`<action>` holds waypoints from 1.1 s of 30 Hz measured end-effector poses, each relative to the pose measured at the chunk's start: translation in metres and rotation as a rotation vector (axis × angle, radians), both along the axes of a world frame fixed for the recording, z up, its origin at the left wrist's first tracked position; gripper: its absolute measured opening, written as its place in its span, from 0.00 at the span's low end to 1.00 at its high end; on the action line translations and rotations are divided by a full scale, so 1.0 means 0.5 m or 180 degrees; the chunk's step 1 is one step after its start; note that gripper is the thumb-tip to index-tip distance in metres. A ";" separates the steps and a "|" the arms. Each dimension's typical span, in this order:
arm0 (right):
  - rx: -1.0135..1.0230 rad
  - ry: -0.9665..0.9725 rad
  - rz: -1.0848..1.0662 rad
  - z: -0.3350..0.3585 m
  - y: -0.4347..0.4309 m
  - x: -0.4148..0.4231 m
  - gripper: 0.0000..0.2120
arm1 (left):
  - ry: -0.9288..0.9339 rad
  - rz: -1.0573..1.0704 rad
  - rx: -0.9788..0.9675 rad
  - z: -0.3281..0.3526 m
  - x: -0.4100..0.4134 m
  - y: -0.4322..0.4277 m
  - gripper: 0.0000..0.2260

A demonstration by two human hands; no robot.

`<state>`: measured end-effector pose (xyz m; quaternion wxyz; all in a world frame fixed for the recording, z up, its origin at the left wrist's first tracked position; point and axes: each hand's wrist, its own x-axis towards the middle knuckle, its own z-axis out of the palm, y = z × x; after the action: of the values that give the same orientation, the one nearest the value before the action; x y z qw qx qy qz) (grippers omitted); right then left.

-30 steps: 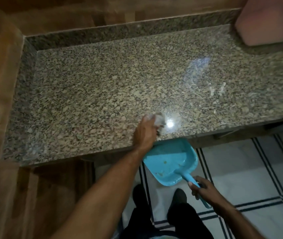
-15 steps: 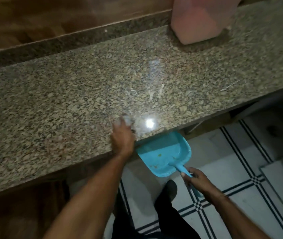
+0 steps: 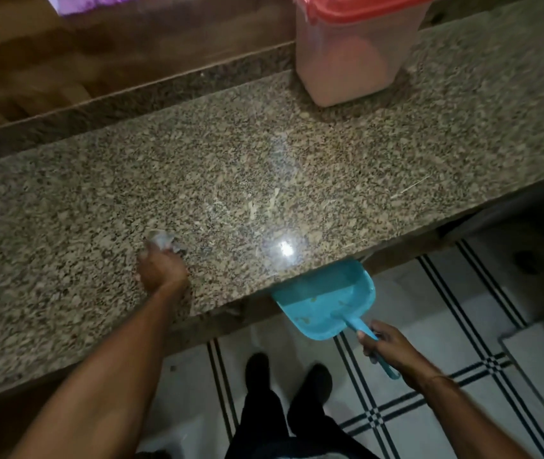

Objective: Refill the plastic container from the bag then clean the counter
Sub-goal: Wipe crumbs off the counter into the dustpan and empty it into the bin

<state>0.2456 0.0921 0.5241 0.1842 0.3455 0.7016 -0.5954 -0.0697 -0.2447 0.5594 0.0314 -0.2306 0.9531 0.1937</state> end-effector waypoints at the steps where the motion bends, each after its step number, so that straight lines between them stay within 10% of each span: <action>1: -0.0008 0.0013 -0.0031 -0.001 0.005 -0.006 0.20 | 0.0024 -0.0155 -0.0007 0.001 -0.004 0.035 0.14; 7: -0.0173 0.0071 -0.0114 -0.009 0.027 -0.028 0.24 | 0.0357 -0.1920 0.0540 0.019 0.058 0.285 0.21; 16: -0.0233 -0.0110 -0.0394 -0.016 0.040 -0.028 0.07 | 0.0193 -0.0274 -0.0126 -0.005 -0.157 0.079 0.14; 25: -0.0119 -0.0300 -0.0430 -0.024 0.035 -0.033 0.04 | 0.0390 -0.3122 0.0444 0.008 -0.036 0.323 0.17; 33: -0.0092 -0.0377 -0.0305 -0.018 0.025 0.010 0.07 | 0.0333 -0.1057 -0.0454 -0.019 -0.182 0.150 0.19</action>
<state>0.2507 0.1047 0.5150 0.2016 0.4106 0.6635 -0.5921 -0.1606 -0.1696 0.5500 -0.0031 -0.0614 0.9897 0.1296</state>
